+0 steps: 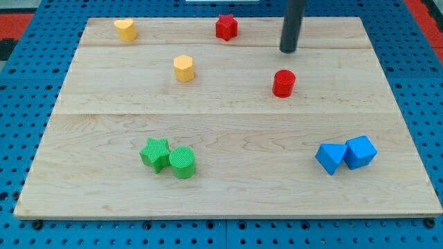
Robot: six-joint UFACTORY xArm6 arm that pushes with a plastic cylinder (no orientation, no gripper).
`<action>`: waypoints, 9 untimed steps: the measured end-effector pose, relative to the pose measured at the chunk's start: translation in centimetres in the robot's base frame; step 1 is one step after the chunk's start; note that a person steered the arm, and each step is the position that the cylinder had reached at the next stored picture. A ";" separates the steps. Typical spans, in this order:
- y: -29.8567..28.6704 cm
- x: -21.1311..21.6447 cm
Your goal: Push the red circle parallel to the red star
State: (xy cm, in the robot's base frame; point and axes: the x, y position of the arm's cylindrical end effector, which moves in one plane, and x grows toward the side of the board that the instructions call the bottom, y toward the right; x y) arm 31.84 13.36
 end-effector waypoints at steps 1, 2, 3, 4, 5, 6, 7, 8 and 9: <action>8.9 7.2; 5.1 11.4; -3.7 11.5; -5.3 6.9; 3.4 2.8; 6.5 3.8; 9.4 7.8; 8.2 3.2; 3.7 -3.2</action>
State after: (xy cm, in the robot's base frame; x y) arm 28.63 17.04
